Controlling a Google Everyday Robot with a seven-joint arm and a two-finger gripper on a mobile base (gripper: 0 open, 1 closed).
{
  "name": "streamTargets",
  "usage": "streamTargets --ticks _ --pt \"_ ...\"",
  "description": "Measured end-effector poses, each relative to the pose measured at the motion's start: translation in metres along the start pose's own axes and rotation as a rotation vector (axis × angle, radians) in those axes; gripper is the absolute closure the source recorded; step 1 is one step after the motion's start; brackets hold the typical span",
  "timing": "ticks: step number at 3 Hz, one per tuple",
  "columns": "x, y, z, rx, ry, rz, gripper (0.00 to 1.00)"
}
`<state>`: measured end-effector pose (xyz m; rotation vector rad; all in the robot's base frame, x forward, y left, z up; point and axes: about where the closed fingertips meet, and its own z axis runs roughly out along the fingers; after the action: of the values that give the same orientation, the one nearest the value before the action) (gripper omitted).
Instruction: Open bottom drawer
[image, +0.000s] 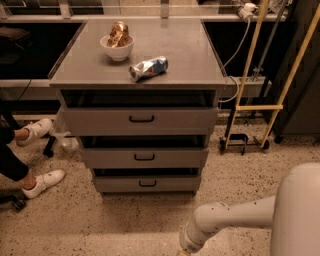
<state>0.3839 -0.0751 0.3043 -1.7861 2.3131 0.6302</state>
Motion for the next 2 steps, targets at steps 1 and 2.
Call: streamTargets --ticks 1,2 --pt "-0.010 -0.007 0.035 -0.037 -0.105 0.065 0.00" --pt "-0.031 -0.018 0.029 -0.047 -0.241 0.057 0.00"
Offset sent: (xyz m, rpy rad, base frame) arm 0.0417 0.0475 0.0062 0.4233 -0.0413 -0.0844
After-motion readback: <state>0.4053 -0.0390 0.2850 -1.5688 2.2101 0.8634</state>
